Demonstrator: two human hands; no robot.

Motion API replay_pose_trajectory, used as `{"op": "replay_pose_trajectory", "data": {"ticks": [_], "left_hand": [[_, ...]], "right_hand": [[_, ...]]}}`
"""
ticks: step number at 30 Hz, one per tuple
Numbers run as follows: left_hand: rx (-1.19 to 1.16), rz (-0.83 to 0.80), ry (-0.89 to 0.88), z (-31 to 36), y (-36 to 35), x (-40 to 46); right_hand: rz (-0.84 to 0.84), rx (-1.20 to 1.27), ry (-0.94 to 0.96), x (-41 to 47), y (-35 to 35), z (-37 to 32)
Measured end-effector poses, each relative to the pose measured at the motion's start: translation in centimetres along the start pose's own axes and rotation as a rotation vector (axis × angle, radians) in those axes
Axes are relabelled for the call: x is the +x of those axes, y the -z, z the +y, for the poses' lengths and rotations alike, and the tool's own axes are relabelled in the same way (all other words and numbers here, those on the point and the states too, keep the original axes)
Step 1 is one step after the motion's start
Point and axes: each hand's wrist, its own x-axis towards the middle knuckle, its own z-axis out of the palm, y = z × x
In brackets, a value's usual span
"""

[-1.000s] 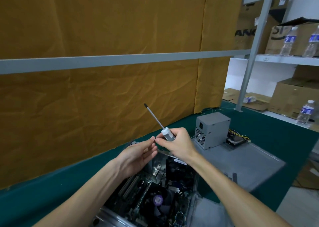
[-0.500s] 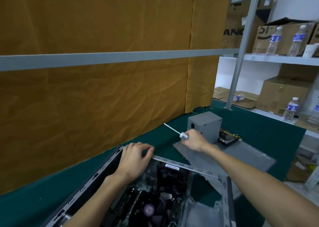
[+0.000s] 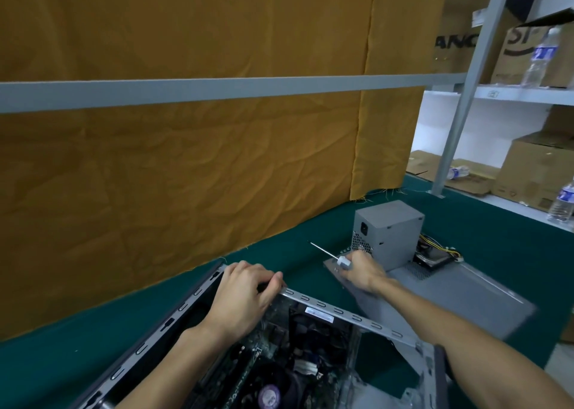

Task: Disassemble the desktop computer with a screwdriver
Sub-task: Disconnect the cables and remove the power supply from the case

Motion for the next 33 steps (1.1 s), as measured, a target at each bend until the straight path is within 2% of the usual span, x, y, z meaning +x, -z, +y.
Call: {"op": "replay_pose_trajectory", "data": {"ticks": [5, 7, 9, 11, 13, 18, 22, 26, 29, 33], "left_hand": [[0.013, -0.006, -0.001, 0.1, 0.1, 0.0], [0.024, -0.018, -0.004, 0.3, 0.2, 0.0], [0.044, -0.024, -0.002, 0.4, 0.2, -0.1], [0.076, -0.029, 0.001, 0.6, 0.4, -0.2], [0.109, -0.046, 0.006, 1.0, 0.7, -0.4], [0.121, -0.129, 0.068, 2.4, 1.7, -1.3], [0.067, -0.189, 0.111, 4.2, 3.0, -4.5], [-0.032, -0.21, 0.171, 5.8, 5.0, -8.1], [0.109, -0.232, 0.127, 7.2, 6.2, -10.8], [0.14, -0.273, 0.091, 8.4, 6.7, -14.7]], "right_hand": [[0.044, 0.255, 0.038, -0.6, 1.8, -0.8], [-0.014, 0.346, 0.086, -2.0, 3.3, -2.2], [-0.144, 0.405, 0.151, -4.3, 4.9, -3.7], [-0.284, 0.36, 0.203, -7.4, 6.0, -5.3], [-0.308, 0.215, 0.277, -10.5, 6.9, -6.9], [-0.169, -0.127, 0.438, -17.3, 7.8, -8.8], [0.015, -0.296, 0.428, -19.9, 7.0, -9.6], [0.068, -0.245, 0.384, -20.5, 6.5, -10.2], [0.085, -0.162, 0.316, -20.9, 6.4, -10.2], [0.203, -0.181, 0.293, -21.7, 5.5, -10.1]]}}
